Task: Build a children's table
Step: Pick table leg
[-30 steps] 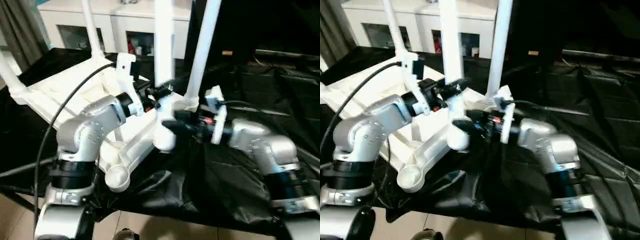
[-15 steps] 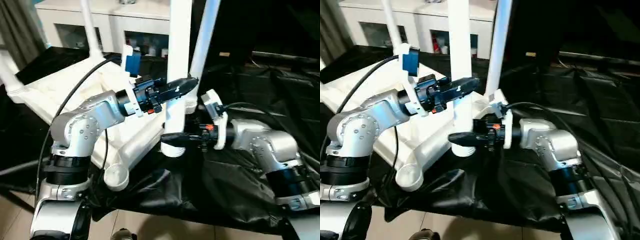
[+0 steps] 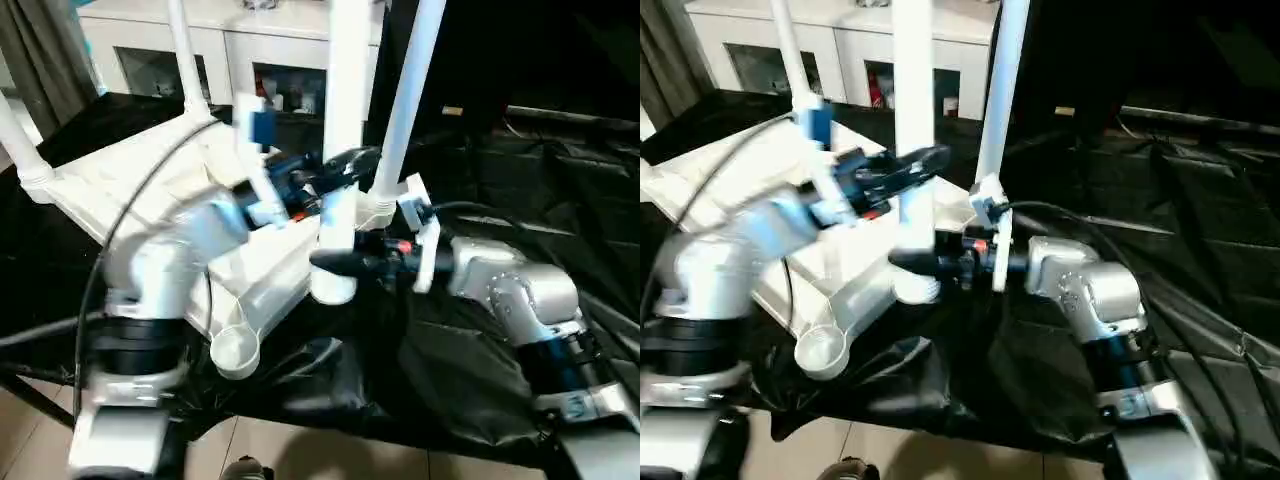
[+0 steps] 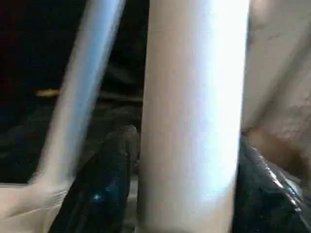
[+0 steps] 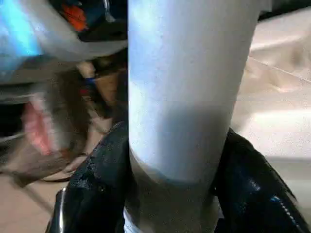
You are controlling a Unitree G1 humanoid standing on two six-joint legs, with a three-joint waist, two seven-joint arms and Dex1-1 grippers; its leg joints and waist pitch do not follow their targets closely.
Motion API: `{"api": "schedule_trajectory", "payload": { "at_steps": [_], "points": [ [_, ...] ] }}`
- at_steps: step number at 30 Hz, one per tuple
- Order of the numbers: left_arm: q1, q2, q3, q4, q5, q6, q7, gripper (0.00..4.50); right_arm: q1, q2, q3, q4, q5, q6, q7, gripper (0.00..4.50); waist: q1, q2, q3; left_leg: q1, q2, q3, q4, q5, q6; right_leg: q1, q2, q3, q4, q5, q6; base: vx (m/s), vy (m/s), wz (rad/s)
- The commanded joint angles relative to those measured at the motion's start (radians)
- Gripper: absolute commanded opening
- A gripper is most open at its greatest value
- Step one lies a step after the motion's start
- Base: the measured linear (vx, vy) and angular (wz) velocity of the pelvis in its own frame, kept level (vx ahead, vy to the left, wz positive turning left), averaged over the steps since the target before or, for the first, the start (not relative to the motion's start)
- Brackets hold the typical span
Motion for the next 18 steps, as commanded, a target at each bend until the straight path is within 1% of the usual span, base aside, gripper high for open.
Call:
{"api": "schedule_trajectory", "payload": {
  "at_steps": [1,2,3,4,5,6,8,11,12,13,14,15,16,17,18],
  "points": [
    [-0.007,-0.006,-0.010,0.006,0.067,-0.005,0.098,3.02,-0.003,0.011,-0.003,-0.056,-0.021,-0.032,-0.037,2.05,-0.004,-0.010,-0.077,0.034,0.005,0.002,-0.075,-0.247,-0.054,0.039,-0.023,0.008,-0.075,-0.213,-0.128,0.000,0.000,0.00],
    [-0.002,-0.017,-0.010,0.004,0.080,-0.005,0.130,3.02,-0.002,0.021,-0.002,-0.059,-0.032,-0.034,-0.060,2.02,-0.005,-0.010,-0.077,0.033,0.004,0.002,-0.075,-0.239,-0.054,0.040,-0.022,0.008,-0.075,-0.207,-0.126,0.000,0.000,0.00],
    [0.002,-0.029,-0.007,0.000,0.097,-0.002,0.172,3.02,-0.002,0.031,0.001,-0.062,-0.045,-0.039,-0.084,2.00,-0.004,-0.009,-0.078,0.034,0.003,0.002,-0.073,-0.237,-0.053,0.040,-0.023,0.007,-0.074,-0.206,-0.127,0.000,0.000,0.00],
    [0.002,-0.029,-0.007,0.000,0.098,-0.002,0.174,2.88,-0.002,0.031,0.002,-0.062,-0.045,-0.039,-0.085,2.00,-0.006,-0.010,-0.077,0.032,0.003,0.002,-0.074,-0.236,-0.052,0.039,-0.020,0.007,-0.075,-0.200,-0.130,0.000,0.000,0.00],
    [0.006,-0.065,0.013,-0.001,0.124,-0.006,0.260,2.74,-0.001,0.049,0.007,-0.069,-0.061,-0.044,-0.130,1.99,-0.006,-0.010,-0.077,0.032,0.003,0.002,-0.074,-0.236,-0.054,0.040,-0.021,0.007,-0.074,-0.198,-0.130,0.000,0.000,0.00],
    [0.007,-0.082,0.028,-0.002,0.127,-0.010,0.291,2.71,-0.002,0.056,0.010,-0.071,-0.069,-0.047,-0.149,1.99,-0.005,-0.010,-0.077,0.032,0.003,0.001,-0.073,-0.240,-0.054,0.040,-0.021,0.007,-0.075,-0.194,-0.132,0.000,0.000,0.00],
    [0.008,-0.102,0.044,-0.007,0.132,-0.018,0.327,2.55,-0.003,0.065,0.012,-0.073,-0.079,-0.051,-0.171,1.99,-0.004,-0.011,-0.077,0.031,0.002,0.001,-0.073,-0.243,-0.051,0.041,-0.021,0.006,-0.077,-0.207,-0.129,0.000,0.000,0.00],
    [0.006,-0.108,0.043,-0.016,0.138,-0.026,0.340,2.27,-0.002,0.073,0.014,-0.072,-0.088,-0.057,-0.185,1.98,-0.005,-0.010,-0.076,0.032,0.002,0.001,-0.074,-0.256,-0.049,0.038,-0.021,0.006,-0.080,-0.222,-0.120,0.000,0.000,0.00],
    [0.006,-0.111,0.042,-0.021,0.138,-0.031,0.340,2.22,-0.001,0.076,0.015,-0.073,-0.093,-0.061,-0.191,1.98,-0.004,-0.002,-0.076,0.033,0.003,-0.001,-0.075,-0.264,-0.051,0.036,-0.020,0.006,-0.081,-0.222,-0.118,0.000,0.000,0.00],
    [0.005,-0.109,0.038,-0.026,0.132,-0.036,0.324,2.17,0.001,0.078,0.015,-0.074,-0.095,-0.062,-0.196,1.98,-0.004,-0.002,-0.076,0.033,0.003,-0.001,-0.075,-0.264,-0.051,0.036,-0.020,0.006,-0.081,-0.222,-0.118,0.000,0.000,0.00],
    [0.005,-0.109,0.035,-0.031,0.125,-0.042,0.308,2.17,0.004,0.082,0.015,-0.077,-0.098,-0.065,-0.202,1.98,-0.005,0.001,-0.076,0.032,0.002,-0.001,-0.075,-0.270,-0.056,0.035,-0.019,0.006,-0.081,-0.210,-0.121,0.000,0.000,0.00],
    [0.007,-0.107,0.033,-0.035,0.118,-0.046,0.290,1.98,0.007,0.086,0.013,-0.080,-0.102,-0.069,-0.210,1.97,-0.005,0.000,-0.076,0.032,0.001,-0.002,-0.076,-0.273,-0.057,0.037,-0.018,0.005,-0.080,-0.207,-0.121,0.000,0.000,0.00],
    [0.008,-0.105,0.031,-0.037,0.113,-0.048,0.279,1.94,0.009,0.088,0.013,-0.082,-0.105,-0.072,-0.215,1.97,-0.007,0.011,-0.076,0.035,0.002,-0.002,-0.076,-0.288,-0.061,0.033,-0.017,0.006,-0.082,-0.206,-0.122,0.000,0.000,0.00],
    [0.009,-0.102,0.030,-0.036,0.110,-0.052,0.268,1.94,0.011,0.087,0.012,-0.084,-0.106,-0.071,-0.219,1.97,-0.008,0.013,-0.076,0.036,0.001,-0.003,-0.077,-0.299,-0.067,0.034,-0.016,0.005,-0.082,-0.202,-0.124,0.000,0.000,0.00],
    [0.010,-0.102,0.030,-0.036,0.110,-0.053,0.266,1.91,0.012,0.086,0.011,-0.085,-0.107,-0.071,-0.220,1.97,-0.008,0.011,-0.076,0.036,0.001,-0.004,-0.077,-0.299,-0.068,0.036,-0.016,0.005,-0.080,-0.196,-0.126,0.000,0.000,0.00]
  ]
}}
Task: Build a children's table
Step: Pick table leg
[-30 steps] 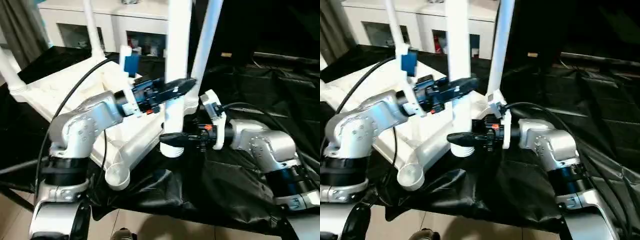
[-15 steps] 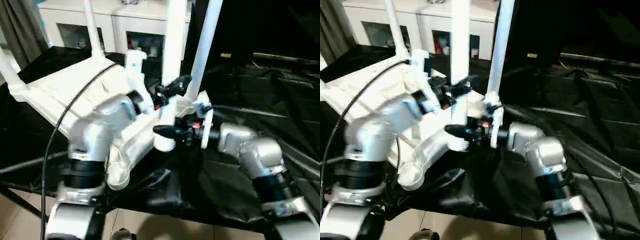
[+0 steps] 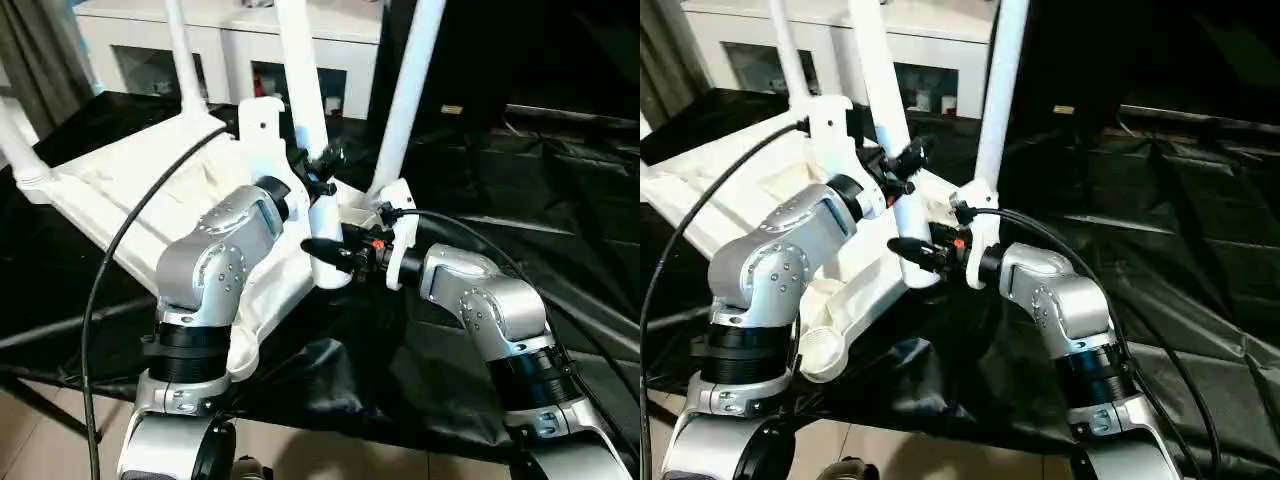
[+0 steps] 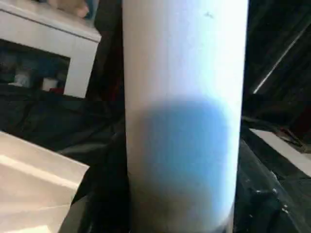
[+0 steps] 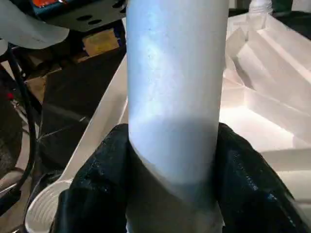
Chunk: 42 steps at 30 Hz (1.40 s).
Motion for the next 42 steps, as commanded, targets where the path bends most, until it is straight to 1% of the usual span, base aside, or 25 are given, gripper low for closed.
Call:
{"api": "schedule_trajectory", "payload": {
  "at_steps": [1,2,6,7,8,9,11,12,14,16,18,20,21,26,27,28,30,32,33,34,36,38,40,41,42],
  "points": [
    [0.006,0.004,-0.010,-0.010,-0.011,-0.014,-0.017,1.91,0.001,0.003,0.007,-0.044,0.003,-0.019,0.000,1.97,-0.009,0.015,-0.077,0.037,0.001,-0.003,-0.076,-0.307,-0.071,0.035,-0.015,0.005,-0.078,-0.186,-0.129,0.000,0.000,0.00],
    [0.006,0.014,-0.015,-0.008,-0.020,-0.016,-0.046,1.89,0.002,-0.006,0.000,-0.048,0.009,-0.011,0.004,1.97,-0.010,0.021,-0.077,0.039,0.001,-0.004,-0.077,-0.322,-0.074,0.035,-0.015,0.004,-0.079,-0.188,-0.130,0.000,0.000,0.00],
    [0.001,0.063,-0.034,-0.001,-0.069,-0.010,-0.187,1.88,-0.014,-0.050,-0.057,-0.048,0.063,0.036,0.048,1.97,-0.011,0.027,-0.078,0.039,-0.001,-0.004,-0.075,-0.316,-0.067,0.039,-0.013,0.004,-0.074,-0.160,-0.146,0.000,0.000,0.00],
    [-0.003,0.083,-0.036,0.005,-0.090,0.002,-0.238,1.88,-0.028,-0.062,-0.095,-0.039,0.102,0.056,0.070,2.31,-0.013,0.031,-0.078,0.038,-0.001,-0.003,-0.074,-0.306,-0.066,0.040,-0.013,0.004,-0.072,-0.143,-0.152,0.000,0.000,0.00],
    [-0.006,0.093,-0.039,0.007,-0.097,-0.001,-0.267,1.88,-0.034,-0.068,-0.106,-0.036,0.118,0.068,0.083,2.65,-0.013,0.036,-0.080,0.038,-0.002,-0.004,-0.073,-0.305,-0.063,0.041,-0.015,0.004,-0.069,-0.143,-0.161,0.000,0.000,0.00],
    [-0.011,0.110,-0.042,0.011,-0.113,0.004,-0.314,1.88,-0.042,-0.082,-0.120,-0.033,0.144,0.088,0.109,2.65,-0.016,0.033,-0.079,0.039,-0.003,-0.002,-0.073,-0.305,-0.058,0.040,-0.012,0.004,-0.074,-0.146,-0.165,0.000,0.000,0.00],
    [-0.023,0.145,-0.049,0.018,-0.149,0.007,-0.424,1.88,-0.052,-0.119,-0.128,-0.034,0.188,0.132,0.182,2.67,-0.017,0.035,-0.079,0.041,-0.003,-0.001,-0.071,-0.302,-0.050,0.042,-0.011,0.003,-0.070,-0.141,-0.185,0.000,0.000,0.00],
    [-0.025,0.147,-0.049,0.018,-0.152,0.006,-0.435,1.88,-0.053,-0.123,-0.128,-0.035,0.192,0.137,0.190,2.91,-0.018,0.033,-0.079,0.040,-0.004,0.001,-0.070,-0.297,-0.044,0.043,-0.011,0.003,-0.070,-0.138,-0.189,0.000,0.000,0.00],
    [-0.033,0.156,-0.041,0.016,-0.190,0.013,-0.505,1.88,-0.051,-0.156,-0.108,-0.041,0.199,0.154,0.248,3.09,-0.021,0.037,-0.079,0.037,-0.002,0.001,-0.070,-0.282,-0.040,0.044,-0.015,0.003,-0.067,-0.132,-0.200,0.000,0.000,0.00],
    [-0.039,0.162,-0.031,0.009,-0.246,0.037,-0.584,1.87,-0.050,-0.187,-0.082,-0.039,0.196,0.160,0.304,3.08,-0.019,0.023,-0.080,0.037,-0.005,0.004,-0.067,-0.262,-0.031,0.049,-0.017,0.002,-0.065,-0.142,-0.213,0.000,0.000,0.00],
    [-0.045,0.178,-0.022,0.014,-0.311,0.067,-0.671,1.86,-0.053,-0.214,-0.051,-0.032,0.191,0.162,0.350,3.08,-0.022,0.029,-0.078,0.035,-0.003,0.005,-0.067,-0.258,-0.023,0.046,-0.017,0.004,-0.066,-0.152,-0.218,0.000,0.000,0.00],
    [-0.050,0.184,-0.022,0.027,-0.323,0.073,-0.695,1.86,-0.056,-0.219,-0.041,-0.024,0.189,0.160,0.362,3.08,-0.026,0.023,-0.077,0.034,-0.003,0.005,-0.069,-0.264,-0.021,0.046,-0.019,0.004,-0.067,-0.179,-0.218,0.000,0.000,0.00],
    [-0.060,0.191,-0.023,0.042,-0.325,0.071,-0.715,1.86,-0.062,-0.219,-0.024,-0.012,0.183,0.157,0.375,2.91,-0.027,0.020,-0.076,0.035,-0.003,0.006,-0.068,-0.271,-0.019,0.044,-0.020,0.005,-0.070,-0.207,-0.215,0.000,0.000,0.00],
    [-0.071,0.201,-0.009,0.051,-0.346,0.076,-0.728,1.86,-0.073,-0.205,-0.004,0.008,0.173,0.159,0.366,2.49,-0.026,0.024,-0.075,0.037,-0.001,0.004,-0.071,-0.288,-0.033,0.040,-0.021,0.005,-0.071,-0.247,-0.202,0.000,0.000,0.00],
    [-0.066,0.205,-0.009,0.045,-0.352,0.075,-0.738,1.86,-0.075,-0.200,-0.002,0.009,0.170,0.160,0.358,2.38,-0.028,0.018,-0.075,0.037,0.000,0.005,-0.071,-0.284,-0.032,0.041,-0.020,0.006,-0.072,-0.246,-0.201,0.000,0.000,0.00],
    [-0.062,0.207,-0.009,0.040,-0.354,0.073,-0.741,1.86,-0.076,-0.196,-0.002,0.007,0.166,0.157,0.351,2.32,-0.026,0.022,-0.076,0.039,0.001,0.005,-0.070,-0.280,-0.033,0.038,-0.020,0.006,-0.070,-0.240,-0.200,0.000,0.000,0.00],
    [-0.054,0.204,-0.005,0.032,-0.357,0.070,-0.738,1.86,-0.074,-0.188,-0.004,0.003,0.161,0.151,0.336,2.18,-0.028,0.017,-0.076,0.037,0.001,0.006,-0.071,-0.270,-0.031,0.040,-0.020,0.007,-0.069,-0.227,-0.198,0.000,0.000,0.00],
    [-0.052,0.202,0.001,0.035,-0.360,0.069,-0.742,1.86,-0.071,-0.189,-0.005,-0.001,0.161,0.143,0.334,2.00,-0.027,0.020,-0.077,0.038,0.002,0.006,-0.070,-0.262,-0.030,0.038,-0.019,0.007,-0.067,-0.213,-0.201,0.000,0.000,0.00],
    [-0.051,0.201,0.002,0.036,-0.357,0.066,-0.739,1.86,-0.071,-0.189,-0.005,-0.001,0.161,0.142,0.333,2.00,-0.027,0.012,-0.077,0.038,0.002,0.008,-0.070,-0.261,-0.028,0.039,-0.018,0.007,-0.069,-0.212,-0.200,0.000,0.000,0.00],
    [-0.051,0.198,0.003,0.039,-0.346,0.055,-0.728,1.86,-0.069,-0.187,-0.007,-0.003,0.161,0.139,0.329,1.95,-0.024,0.014,-0.077,0.037,0.002,0.007,-0.070,-0.249,-0.027,0.040,-0.020,0.007,-0.066,-0.204,-0.200,0.000,0.000,0.00],
    [-0.051,0.194,0.004,0.042,-0.335,0.045,-0.717,2.42,-0.067,-0.186,-0.008,-0.003,0.161,0.137,0.325,1.91,-0.025,0.015,-0.076,0.036,0.001,0.007,-0.070,-0.254,-0.028,0.040,-0.020,0.007,-0.068,-0.210,-0.197,0.000,0.000,0.00],
    [-0.057,0.166,0.014,0.061,-0.273,0.004,-0.605,2.56,-0.055,-0.160,-0.024,-0.011,0.144,0.105,0.263,1.90,-0.026,0.014,-0.076,0.036,0.002,0.007,-0.071,-0.261,-0.034,0.039,-0.021,0.008,-0.069,-0.218,-0.191,0.000,0.000,0.00],
    [-0.059,0.160,0.015,0.064,-0.257,-0.007,-0.573,2.76,-0.053,-0.153,-0.028,-0.011,0.140,0.097,0.246,1.89,-0.025,0.013,-0.075,0.037,0.003,0.007,-0.071,-0.269,-0.039,0.038,-0.022,0.008,-0.073,-0.235,-0.182,0.000,0.000,0.00],
    [-0.065,0.147,0.010,0.072,-0.201,-0.027,-0.481,2.99,-0.049,-0.132,-0.034,-0.011,0.123,0.073,0.203,1.89,-0.025,0.011,-0.076,0.033,0.003,0.004,-0.074,-0.267,-0.042,0.042,-0.022,0.008,-0.073,-0.242,-0.166,0.000,0.000,0.00],
    [-0.070,0.136,0.005,0.081,-0.152,-0.031,-0.394,3.02,-0.045,-0.115,-0.038,-0.009,0.110,0.050,0.172,1.89,-0.024,0.009,-0.076,0.033,0.004,0.004,-0.074,-0.266,-0.046,0.040,-0.023,0.008,-0.073,-0.241,-0.159,0.000,0.000,0.00]
  ]
}}
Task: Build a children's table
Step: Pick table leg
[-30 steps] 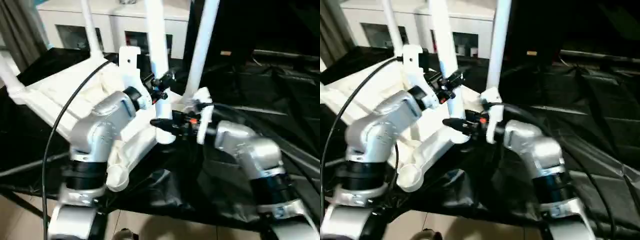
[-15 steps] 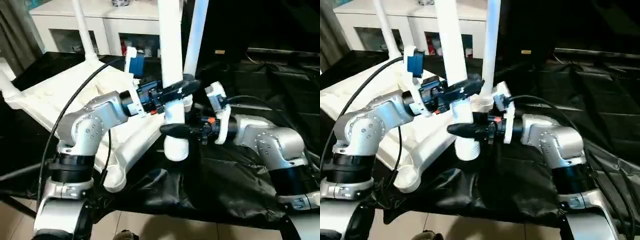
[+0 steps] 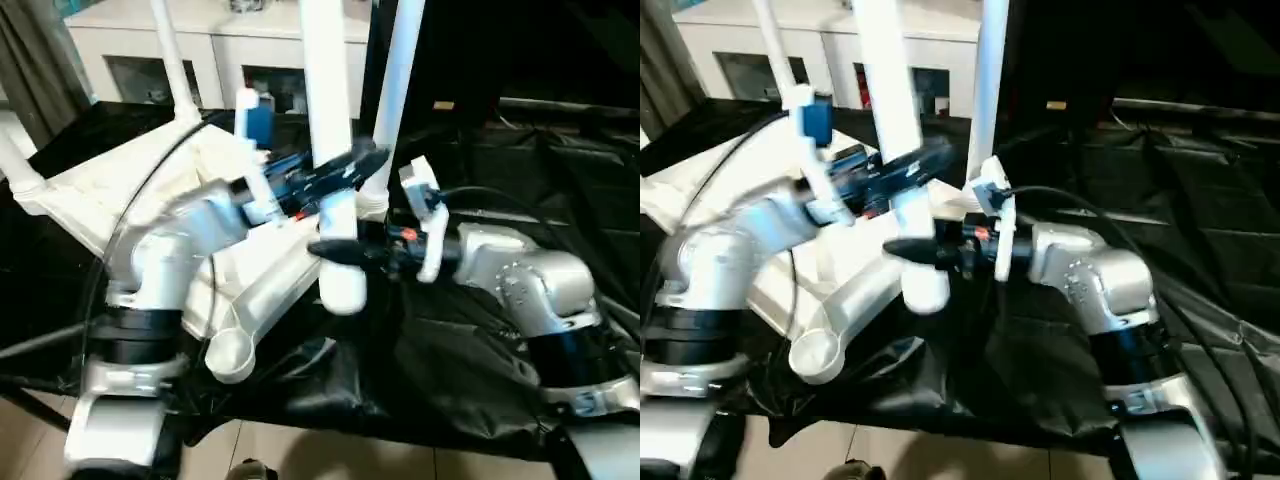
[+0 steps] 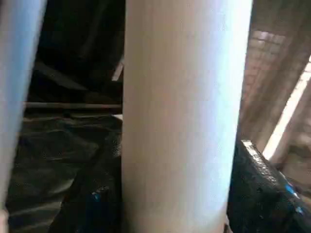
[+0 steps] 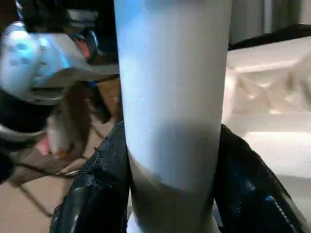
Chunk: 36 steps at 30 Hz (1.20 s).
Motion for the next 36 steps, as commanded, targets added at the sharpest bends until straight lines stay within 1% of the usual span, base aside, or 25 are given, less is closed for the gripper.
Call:
{"api": "schedule_trajectory", "payload": {
  "at_steps": [1,2,3,4,5,7,8,9,10,11,12,13,14,15,18,19,20,22,24,25,27,29,30,34,36],
  "points": [
    [-0.031,-0.006,-0.004,0.000,0.065,-0.021,0.112,3.02,0.012,0.015,-0.018,0.012,-0.031,-0.030,-0.058,1.89,0.002,-0.015,-0.074,0.032,0.003,0.002,-0.075,-0.270,-0.050,0.039,-0.024,0.008,-0.079,-0.253,-0.144,0.000,0.000,0.00],
    [-0.032,-0.032,0.013,0.004,0.089,-0.006,0.206,3.02,0.016,0.051,-0.037,0.016,-0.038,-0.055,-0.117,1.88,0.003,-0.011,-0.076,0.033,0.002,0.001,-0.073,-0.271,-0.053,0.040,-0.024,0.007,-0.077,-0.253,-0.143,0.000,0.000,0.00],
    [-0.032,-0.045,0.021,0.004,0.096,-0.001,0.242,3.02,0.017,0.063,-0.044,0.017,-0.038,-0.059,-0.136,1.88,0.000,-0.015,-0.075,0.031,0.001,0.002,-0.074,-0.272,-0.052,0.039,-0.023,0.007,-0.079,-0.255,-0.140,0.000,0.000,0.00],
    [-0.032,-0.045,0.021,0.004,0.096,-0.001,0.242,3.02,0.017,0.063,-0.044,0.017,-0.038,-0.059,-0.136,1.88,0.000,-0.011,-0.077,0.030,-0.001,0.001,-0.074,-0.263,-0.051,0.041,-0.022,0.006,-0.079,-0.247,-0.142,0.000,0.000,0.00],
    [-0.024,-0.079,0.029,-0.003,0.117,-0.001,0.319,3.02,0.025,0.090,-0.035,0.014,-0.056,-0.085,-0.177,1.88,-0.002,-0.001,-0.077,0.031,0.001,0.000,-0.073,-0.262,-0.055,0.038,-0.020,0.007,-0.079,-0.224,-0.143,0.000,0.000,0.00],
    [-0.013,-0.112,0.032,-0.016,0.121,0.003,0.368,2.83,0.035,0.113,-0.024,0.007,-0.080,-0.106,-0.221,1.88,-0.001,-0.005,-0.079,0.030,-0.001,0.000,-0.072,-0.252,-0.052,0.041,-0.019,0.005,-0.076,-0.193,-0.153,0.000,0.000,0.00],
    [-0.007,-0.137,0.034,-0.023,0.116,0.005,0.391,2.72,0.039,0.122,-0.017,0.001,-0.092,-0.111,-0.242,1.88,-0.003,0.006,-0.079,0.031,0.000,0.000,-0.071,-0.257,-0.053,0.038,-0.016,0.005,-0.077,-0.175,-0.157,0.000,0.000,0.00],
    [-0.001,-0.156,0.034,-0.026,0.110,0.010,0.407,2.65,0.042,0.126,-0.014,-0.006,-0.098,-0.114,-0.252,1.88,-0.003,0.011,-0.080,0.031,-0.002,-0.002,-0.070,-0.256,-0.054,0.040,-0.016,0.004,-0.075,-0.165,-0.160,0.000,0.000,0.00],
    [-0.001,-0.156,0.034,-0.026,0.110,0.010,0.407,2.62,0.042,0.126,-0.014,-0.006,-0.098,-0.114,-0.252,1.88,-0.001,0.005,-0.080,0.032,-0.002,0.000,-0.069,-0.256,-0.051,0.042,-0.015,0.004,-0.077,-0.150,-0.166,0.000,0.000,0.00],
    [0.005,-0.171,0.027,-0.028,0.104,0.016,0.410,2.53,0.044,0.130,-0.014,-0.015,-0.100,-0.115,-0.262,1.88,-0.001,0.005,-0.081,0.031,-0.003,0.000,-0.070,-0.251,-0.044,0.045,-0.016,0.004,-0.075,-0.144,-0.169,0.000,0.000,0.00],
    [0.009,-0.182,0.020,-0.028,0.104,0.019,0.418,2.53,0.045,0.135,-0.015,-0.019,-0.105,-0.117,-0.269,1.88,0.001,0.028,-0.081,0.032,-0.002,-0.003,-0.070,-0.253,-0.048,0.043,-0.016,0.003,-0.072,-0.139,-0.170,0.000,0.000,0.00],
    [0.011,-0.198,0.013,-0.025,0.109,0.022,0.437,2.26,0.047,0.140,-0.018,-0.023,-0.117,-0.127,-0.286,1.88,-0.004,0.028,-0.081,0.033,-0.003,-0.004,-0.070,-0.271,-0.048,0.044,-0.014,0.002,-0.076,-0.135,-0.169,0.000,0.000,0.00],
    [0.003,-0.212,0.016,-0.013,0.120,0.008,0.466,2.20,0.048,0.140,-0.019,-0.026,-0.132,-0.141,-0.305,1.88,-0.006,0.017,-0.081,0.032,-0.003,-0.003,-0.070,-0.269,-0.045,0.047,-0.013,0.002,-0.077,-0.125,-0.169,0.000,0.000,0.00],
    [0.001,-0.213,0.018,-0.011,0.122,0.005,0.471,2.19,0.048,0.140,-0.019,-0.026,-0.135,-0.144,-0.309,1.88,-0.004,0.027,-0.082,0.032,-0.003,-0.004,-0.070,-0.267,-0.043,0.047,-0.014,0.001,-0.077,-0.122,-0.170,0.000,0.000,0.00],
    [-0.011,-0.217,0.028,-0.004,0.132,-0.019,0.486,2.09,0.050,0.142,-0.026,-0.028,-0.140,-0.153,-0.323,1.87,-0.006,0.017,-0.080,0.029,-0.004,-0.002,-0.070,-0.265,-0.030,0.047,-0.015,0.002,-0.084,-0.168,-0.161,0.000,0.000,0.00],
    [-0.012,-0.215,0.029,-0.005,0.132,-0.022,0.483,2.09,0.050,0.143,-0.027,-0.029,-0.141,-0.156,-0.326,1.87,-0.005,0.020,-0.080,0.030,-0.004,-0.003,-0.070,-0.262,-0.030,0.047,-0.016,0.002,-0.082,-0.168,-0.162,0.000,0.000,0.00],
    [-0.016,-0.205,0.030,-0.014,0.133,-0.039,0.469,2.03,0.053,0.147,-0.033,-0.029,-0.150,-0.176,-0.341,1.87,-0.005,0.016,-0.080,0.028,-0.003,-0.002,-0.071,-0.258,-0.029,0.046,-0.016,0.002,-0.083,-0.170,-0.161,0.000,0.000,0.00],
    [-0.016,-0.198,0.033,-0.025,0.132,-0.040,0.463,2.02,0.056,0.156,-0.040,-0.022,-0.160,-0.218,-0.352,1.87,-0.005,0.017,-0.080,0.028,-0.003,-0.002,-0.071,-0.262,-0.029,0.044,-0.017,0.002,-0.082,-0.180,-0.158,0.000,0.000,0.00],
    [-0.015,-0.194,0.034,-0.030,0.133,-0.037,0.463,1.99,0.060,0.162,-0.047,-0.017,-0.160,-0.239,-0.351,2.43,-0.007,0.014,-0.079,0.030,-0.001,-0.002,-0.071,-0.266,-0.027,0.043,-0.017,0.003,-0.083,-0.186,-0.159,0.000,0.000,0.00],
    [-0.015,-0.189,0.035,-0.031,0.134,-0.040,0.463,1.98,0.068,0.163,-0.046,-0.013,-0.156,-0.261,-0.334,2.57,-0.006,0.018,-0.079,0.030,-0.001,-0.002,-0.072,-0.269,-0.027,0.041,-0.017,0.003,-0.083,-0.189,-0.159,0.000,0.000,0.00],
    [-0.015,-0.186,0.039,-0.031,0.133,-0.044,0.463,1.92,0.083,0.162,-0.039,-0.006,-0.164,-0.310,-0.315,2.78,-0.004,0.012,-0.079,0.031,0.000,0.001,-0.070,-0.264,-0.022,0.040,-0.017,0.003,-0.084,-0.190,-0.155,0.000,0.000,0.00],
    [-0.016,-0.186,0.040,-0.031,0.133,-0.045,0.462,1.86,0.087,0.161,-0.038,-0.004,-0.168,-0.324,-0.314,2.98,-0.003,0.014,-0.079,0.030,-0.001,0.001,-0.071,-0.257,-0.021,0.041,-0.016,0.003,-0.083,-0.183,-0.154,0.000,0.000,0.00],
    [-0.015,-0.186,0.039,-0.032,0.133,-0.047,0.462,1.86,0.092,0.159,-0.034,-0.004,-0.171,-0.339,-0.306,3.03,-0.004,0.007,-0.079,0.029,-0.001,0.001,-0.071,-0.253,-0.019,0.043,-0.016,0.003,-0.083,-0.178,-0.154,0.000,0.000,0.00],
    [-0.014,-0.183,0.032,-0.037,0.134,-0.060,0.458,1.86,0.109,0.150,-0.021,0.005,-0.191,-0.417,-0.274,3.38,-0.003,0.007,-0.079,0.027,-0.002,0.002,-0.070,-0.246,-0.008,0.044,-0.018,0.003,-0.083,-0.182,-0.154,0.000,0.000,0.00],
    [-0.018,-0.177,0.039,-0.033,0.138,-0.070,0.460,1.86,0.125,0.134,-0.004,0.017,-0.226,-0.518,-0.253,3.50,-0.002,0.003,-0.078,0.027,-0.001,0.003,-0.068,-0.244,-0.003,0.042,-0.019,0.004,-0.084,-0.199,-0.151,0.000,0.000,0.00]
  ]
}}
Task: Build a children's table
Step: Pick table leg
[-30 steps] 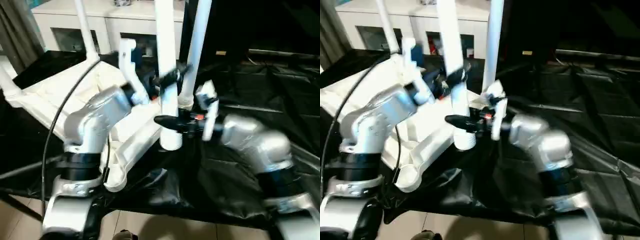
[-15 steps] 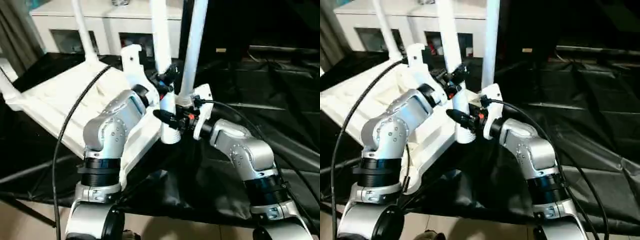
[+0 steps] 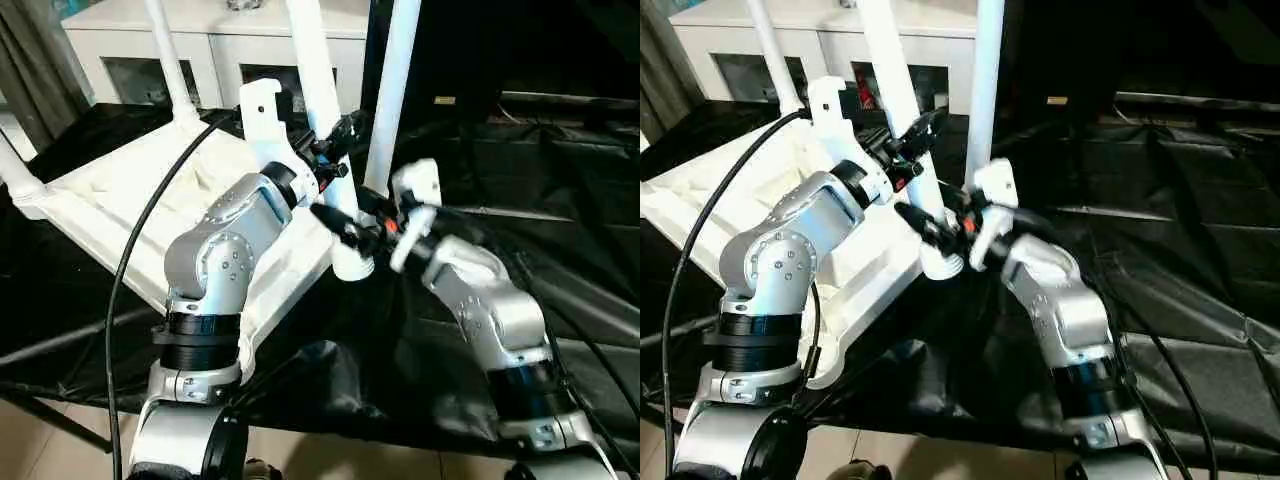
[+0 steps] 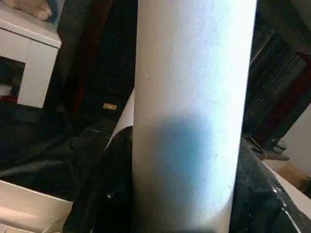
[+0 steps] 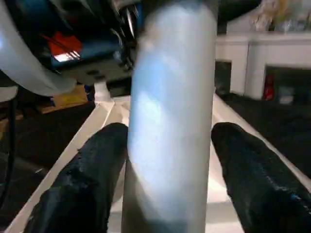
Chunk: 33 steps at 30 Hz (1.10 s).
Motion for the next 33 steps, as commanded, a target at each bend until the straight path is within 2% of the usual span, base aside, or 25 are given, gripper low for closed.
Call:
{"api": "schedule_trajectory", "payload": {
  "at_steps": [1,3,6,7,8,10,11,14,15,17,23,30,33],
  "points": [
    [-0.010,0.014,0.009,-0.008,0.006,-0.021,-0.003,1.86,0.018,-0.018,0.018,0.012,-0.036,-0.096,0.029,3.50,0.000,-0.019,-0.079,0.029,-0.001,0.004,-0.065,-0.244,-0.003,0.041,-0.020,0.004,-0.073,-0.199,-0.152,0.000,0.000,0.00],
    [-0.022,0.027,0.026,0.008,0.009,-0.036,-0.001,1.86,0.032,-0.022,0.004,0.035,-0.062,-0.225,0.031,3.81,0.000,-0.023,-0.078,0.028,-0.001,0.005,-0.064,-0.250,0.000,0.039,-0.021,0.004,-0.076,-0.220,-0.144,0.000,0.000,0.00],
    [-0.027,0.037,0.037,0.014,0.006,-0.037,-0.004,1.86,0.041,-0.034,0.005,0.038,-0.085,-0.289,0.035,4.01,-0.003,-0.023,-0.079,0.028,-0.002,0.004,-0.064,-0.248,0.007,0.042,-0.018,0.003,-0.074,-0.219,-0.145,0.000,0.000,0.00],
    [-0.036,0.054,0.054,0.027,0.003,-0.040,-0.006,1.85,0.060,-0.059,0.017,0.042,-0.122,-0.381,0.053,4.22,-0.003,-0.022,-0.078,0.029,-0.001,0.004,-0.063,-0.249,0.008,0.040,-0.018,0.003,-0.074,-0.218,-0.147,0.000,0.000,0.00],
    [-0.038,0.061,0.059,0.030,0.004,-0.042,-0.006,1.85,0.067,-0.068,0.022,0.048,-0.147,-0.432,0.045,4.28,-0.003,-0.022,-0.078,0.029,-0.002,0.005,-0.062,-0.248,0.011,0.040,-0.016,0.004,-0.075,-0.213,-0.146,0.000,0.000,0.00],
    [-0.041,0.072,0.065,0.033,0.004,-0.042,-0.008,1.85,0.078,-0.077,0.026,0.056,-0.172,-0.493,0.042,4.43,-0.003,-0.023,-0.078,0.029,-0.003,0.005,-0.062,-0.247,0.015,0.041,-0.016,0.003,-0.074,-0.209,-0.150,0.000,0.000,0.00],
    [-0.041,0.078,0.068,0.031,0.001,-0.040,-0.010,1.85,0.085,-0.081,0.025,0.062,-0.192,-0.541,0.030,4.43,-0.004,-0.023,-0.078,0.029,-0.002,0.005,-0.062,-0.248,0.018,0.039,-0.016,0.003,-0.073,-0.208,-0.153,0.000,0.000,0.00],
    [-0.040,0.083,0.070,0.028,-0.004,-0.039,-0.012,1.85,0.090,-0.081,0.021,0.071,-0.207,-0.588,0.015,4.50,-0.005,-0.023,-0.077,0.030,-0.003,0.006,-0.061,-0.250,0.031,0.040,-0.015,0.003,-0.073,-0.210,-0.163,0.000,0.000,0.00],
    [-0.036,0.089,0.070,0.023,-0.009,-0.040,-0.017,1.85,0.094,-0.085,0.018,0.093,-0.239,-0.665,-0.007,4.50,-0.004,-0.024,-0.077,0.030,-0.002,0.006,-0.061,-0.251,0.033,0.040,-0.015,0.003,-0.074,-0.212,-0.164,0.000,0.000,0.00],
    [-0.028,0.095,0.067,0.014,-0.017,-0.033,-0.034,1.85,0.099,-0.085,0.011,0.106,-0.262,-0.722,-0.033,4.50,-0.005,-0.025,-0.077,0.028,-0.003,0.007,-0.060,-0.252,0.033,0.039,-0.015,0.002,-0.074,-0.217,-0.166,0.000,0.000,0.00],
    [0.003,0.112,0.045,-0.027,-0.044,-0.019,-0.100,1.85,0.094,-0.088,0.008,0.125,-0.276,-0.801,-0.043,4.50,-0.009,-0.026,-0.077,0.028,-0.003,0.007,-0.061,-0.257,0.047,0.041,-0.014,0.002,-0.072,-0.212,-0.171,0.000,0.000,0.00],
    [0.010,0.138,0.031,-0.062,-0.084,-0.015,-0.198,1.85,0.089,-0.091,0.028,0.162,-0.249,-0.801,-0.011,4.50,-0.015,-0.028,-0.076,0.029,-0.003,0.007,-0.062,-0.268,0.052,0.041,-0.013,0.002,-0.072,-0.214,-0.186,0.000,0.000,0.00],
    [0.019,0.151,0.020,-0.107,-0.135,0.011,-0.250,1.85,0.085,-0.091,0.037,0.176,-0.248,-0.791,-0.003,4.50,-0.018,-0.027,-0.075,0.028,-0.001,0.008,-0.062,-0.263,0.054,0.042,-0.012,0.003,-0.069,-0.197,-0.196,0.000,0.000,0.00]
  ]
}}
